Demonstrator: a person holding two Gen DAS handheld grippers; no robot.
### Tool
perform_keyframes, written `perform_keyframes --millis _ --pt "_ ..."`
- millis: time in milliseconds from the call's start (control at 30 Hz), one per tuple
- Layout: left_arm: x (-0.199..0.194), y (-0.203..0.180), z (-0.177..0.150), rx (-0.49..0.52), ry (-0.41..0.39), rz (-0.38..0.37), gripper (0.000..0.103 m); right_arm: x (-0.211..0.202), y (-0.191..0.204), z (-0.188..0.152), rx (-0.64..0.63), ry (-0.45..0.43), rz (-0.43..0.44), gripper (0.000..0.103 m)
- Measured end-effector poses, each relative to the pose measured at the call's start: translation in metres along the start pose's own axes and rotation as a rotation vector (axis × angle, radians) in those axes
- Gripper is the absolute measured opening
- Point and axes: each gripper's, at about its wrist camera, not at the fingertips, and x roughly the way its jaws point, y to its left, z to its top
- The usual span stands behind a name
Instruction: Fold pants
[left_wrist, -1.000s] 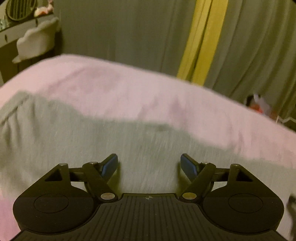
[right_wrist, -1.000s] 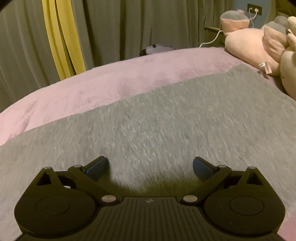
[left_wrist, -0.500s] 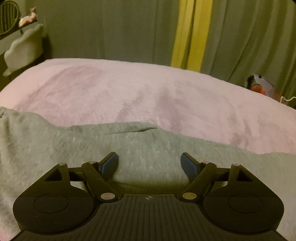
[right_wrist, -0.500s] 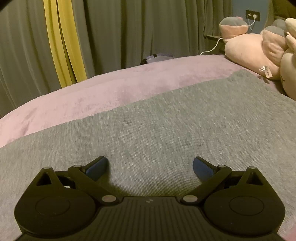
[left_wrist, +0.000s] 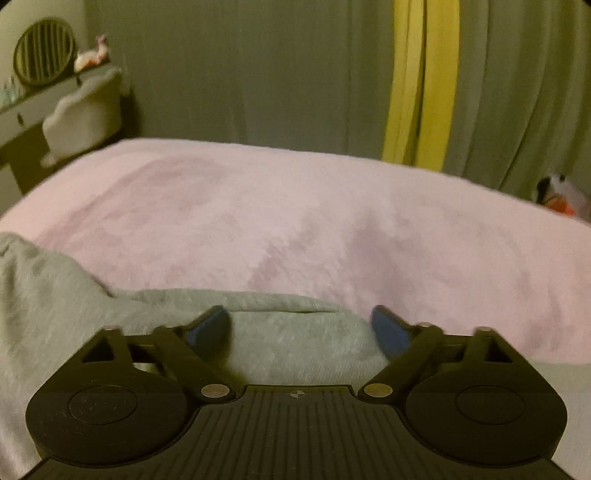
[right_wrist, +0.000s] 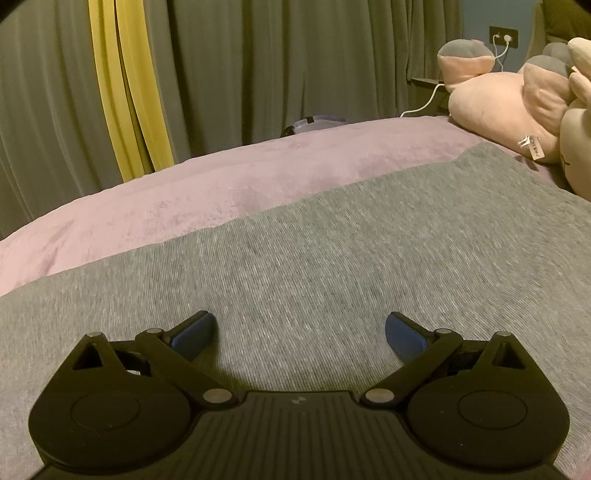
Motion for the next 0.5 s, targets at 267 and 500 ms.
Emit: perform_keyframes --millis 267,500 --pt "-0.048 -0.019 -0.042 0.197 -0.029 -0.117 0.096 0.0 0.0 0.0 0.0 -0.001 -0.002 0.099" --pt "-0.016 -0.016 -0.041 0.143 -0.092 0.024 0.101 0.001 -0.001 0.0 0.0 -0.003 0.001 0.099"
